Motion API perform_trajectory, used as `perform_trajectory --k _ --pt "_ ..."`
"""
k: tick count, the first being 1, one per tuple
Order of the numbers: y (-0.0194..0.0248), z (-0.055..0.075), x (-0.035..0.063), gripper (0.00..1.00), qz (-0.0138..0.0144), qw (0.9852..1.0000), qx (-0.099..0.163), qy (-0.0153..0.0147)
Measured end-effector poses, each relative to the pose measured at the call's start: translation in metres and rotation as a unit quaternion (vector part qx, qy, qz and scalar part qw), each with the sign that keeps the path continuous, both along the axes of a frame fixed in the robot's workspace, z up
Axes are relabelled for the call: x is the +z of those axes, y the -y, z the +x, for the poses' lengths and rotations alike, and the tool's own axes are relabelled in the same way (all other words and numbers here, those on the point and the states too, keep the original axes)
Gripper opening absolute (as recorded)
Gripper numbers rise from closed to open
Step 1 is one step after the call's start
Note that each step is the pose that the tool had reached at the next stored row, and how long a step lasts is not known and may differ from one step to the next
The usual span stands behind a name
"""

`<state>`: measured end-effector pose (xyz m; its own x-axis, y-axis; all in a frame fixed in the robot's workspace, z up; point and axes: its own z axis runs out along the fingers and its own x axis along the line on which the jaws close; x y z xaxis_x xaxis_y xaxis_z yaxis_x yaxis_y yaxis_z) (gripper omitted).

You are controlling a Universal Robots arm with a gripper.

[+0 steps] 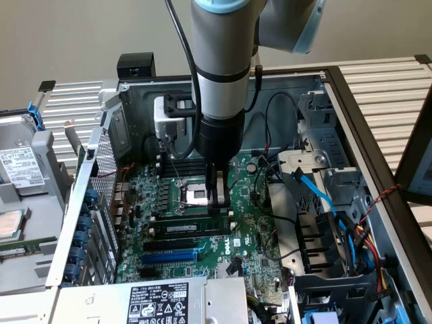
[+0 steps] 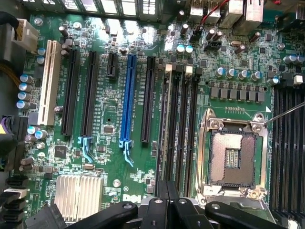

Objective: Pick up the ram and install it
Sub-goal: 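Press down the ram until it locks into place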

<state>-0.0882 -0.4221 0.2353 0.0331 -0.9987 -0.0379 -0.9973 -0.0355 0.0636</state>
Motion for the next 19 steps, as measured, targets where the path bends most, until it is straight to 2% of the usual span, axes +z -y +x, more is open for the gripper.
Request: perform_trajectory --k 19 --pt "0.0000 0.0000 -0.0078 0.12 -0.0002 1.0000 0.000 0.0037"
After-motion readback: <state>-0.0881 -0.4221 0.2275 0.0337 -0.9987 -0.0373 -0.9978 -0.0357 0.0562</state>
